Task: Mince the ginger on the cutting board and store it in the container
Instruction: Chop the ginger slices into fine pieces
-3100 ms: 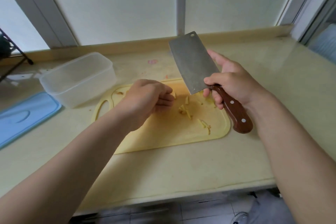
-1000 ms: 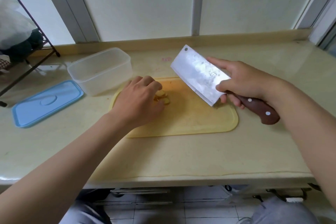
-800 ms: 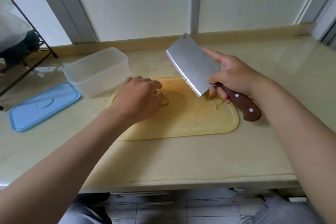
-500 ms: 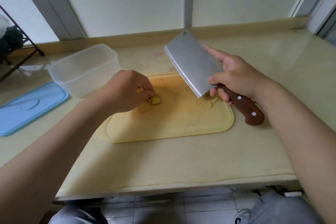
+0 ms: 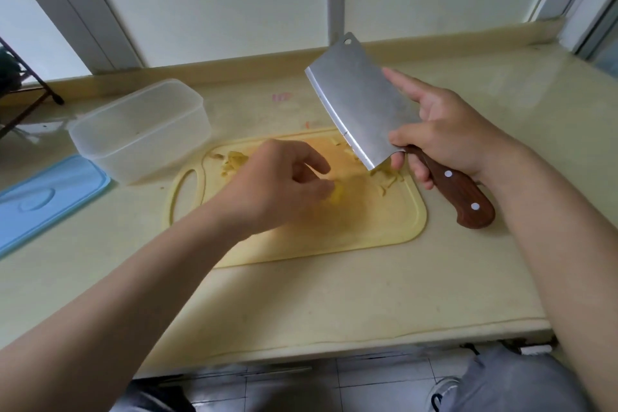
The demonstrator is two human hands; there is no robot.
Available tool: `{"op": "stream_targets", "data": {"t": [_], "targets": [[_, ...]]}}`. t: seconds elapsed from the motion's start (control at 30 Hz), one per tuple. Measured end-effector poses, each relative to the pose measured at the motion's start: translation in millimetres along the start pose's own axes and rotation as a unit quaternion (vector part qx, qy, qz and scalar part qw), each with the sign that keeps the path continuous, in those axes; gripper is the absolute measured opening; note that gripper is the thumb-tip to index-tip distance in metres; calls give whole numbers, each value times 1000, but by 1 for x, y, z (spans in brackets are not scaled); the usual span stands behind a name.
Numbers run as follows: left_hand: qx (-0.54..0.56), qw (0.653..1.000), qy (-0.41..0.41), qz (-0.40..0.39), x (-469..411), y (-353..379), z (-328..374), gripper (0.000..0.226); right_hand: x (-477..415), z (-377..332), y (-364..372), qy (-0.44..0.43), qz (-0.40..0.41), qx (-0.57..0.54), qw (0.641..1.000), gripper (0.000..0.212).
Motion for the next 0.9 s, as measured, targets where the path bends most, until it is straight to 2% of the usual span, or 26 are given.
{"op": "stream_targets", "data": {"t": [0.07,0.13,0.3,0.5,0.6,0.73,0.9], "targets": [[-91,995,31,12,-3,-6,2,14,0,4,0,6,0,9,1000,90],[-138,988,59,32,-4,-15,6,14,0,7,0,10,-2,19,1000,90],[-185,958,216,-36,7,14,25,13,7,4,5,14,-6,76,997,92],[-210,919,324,-73,10,32,35,19,17,-2,11,24,0,106,994,92],[-239,889,381,-86,16,33,36,24,28,-3,18,34,11,128,991,93],[-254,859,434,-95,24,33,35,29,45,-1,25,35,44,194,979,94],[-241,856,450,-85,26,34,26,32,60,-4,25,53,73,255,963,93]]}}
Point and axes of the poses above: each hand's wrist, its own x-axis away from the middle knuckle, its own y-axis out of the palm, z = x × y, the point moved 9 cm from there along -x, towards the middle knuckle, and after that the axes turned 13 degrees about y, right-handed, at the moved point
